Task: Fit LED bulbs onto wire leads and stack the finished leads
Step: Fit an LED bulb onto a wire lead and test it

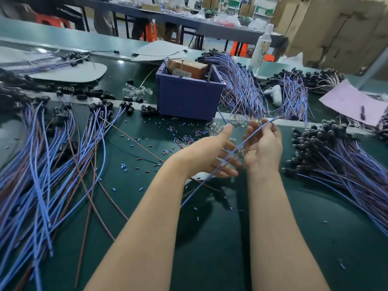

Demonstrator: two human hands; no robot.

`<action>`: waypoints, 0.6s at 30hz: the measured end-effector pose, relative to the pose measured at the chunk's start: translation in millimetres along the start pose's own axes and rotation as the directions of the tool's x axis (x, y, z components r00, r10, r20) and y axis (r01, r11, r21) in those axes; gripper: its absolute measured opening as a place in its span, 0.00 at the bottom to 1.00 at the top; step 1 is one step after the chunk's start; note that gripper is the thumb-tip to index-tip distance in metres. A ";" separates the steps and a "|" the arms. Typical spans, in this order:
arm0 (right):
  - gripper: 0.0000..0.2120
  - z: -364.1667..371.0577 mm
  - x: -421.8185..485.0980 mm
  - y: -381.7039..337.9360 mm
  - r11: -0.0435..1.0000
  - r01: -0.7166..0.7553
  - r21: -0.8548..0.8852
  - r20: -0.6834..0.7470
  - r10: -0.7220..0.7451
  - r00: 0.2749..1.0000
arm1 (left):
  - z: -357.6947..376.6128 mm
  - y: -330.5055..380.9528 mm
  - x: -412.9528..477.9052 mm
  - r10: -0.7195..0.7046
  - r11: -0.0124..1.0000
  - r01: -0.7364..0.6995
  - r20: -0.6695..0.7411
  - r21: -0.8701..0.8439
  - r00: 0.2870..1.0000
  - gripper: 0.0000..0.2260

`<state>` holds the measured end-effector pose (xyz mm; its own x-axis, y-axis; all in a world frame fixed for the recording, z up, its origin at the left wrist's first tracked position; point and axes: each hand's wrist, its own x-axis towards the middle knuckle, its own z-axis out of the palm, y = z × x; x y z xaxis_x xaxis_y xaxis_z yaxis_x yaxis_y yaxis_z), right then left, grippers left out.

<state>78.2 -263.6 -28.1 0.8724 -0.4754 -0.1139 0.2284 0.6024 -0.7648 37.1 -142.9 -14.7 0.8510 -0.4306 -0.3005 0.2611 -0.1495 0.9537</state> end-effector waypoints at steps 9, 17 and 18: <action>0.14 -3.0 -8.1 12.0 0.861 0.182 -0.474 0.352 -0.004 0.936 | -13.5 -10.5 11.7 0.349 0.913 -0.251 -0.298 0.321 0.889 0.11; 0.10 -5.6 -5.0 0.1 0.966 0.212 -0.148 0.079 -0.203 0.976 | -43.7 -21.8 8.9 0.388 0.903 -0.225 -0.474 0.365 0.790 0.04; 0.10 -6.3 -3.8 -1.0 0.982 0.174 -0.080 0.047 -0.170 0.984 | -45.6 -22.5 9.7 0.387 0.906 -0.219 -0.496 0.363 0.777 0.04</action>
<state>71.9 -266.4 -30.9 0.8402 -0.5401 0.0482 0.3410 0.4573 -0.8213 60.2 -103.2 -38.5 0.9885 0.0493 0.1429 -0.1155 -0.3638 0.9243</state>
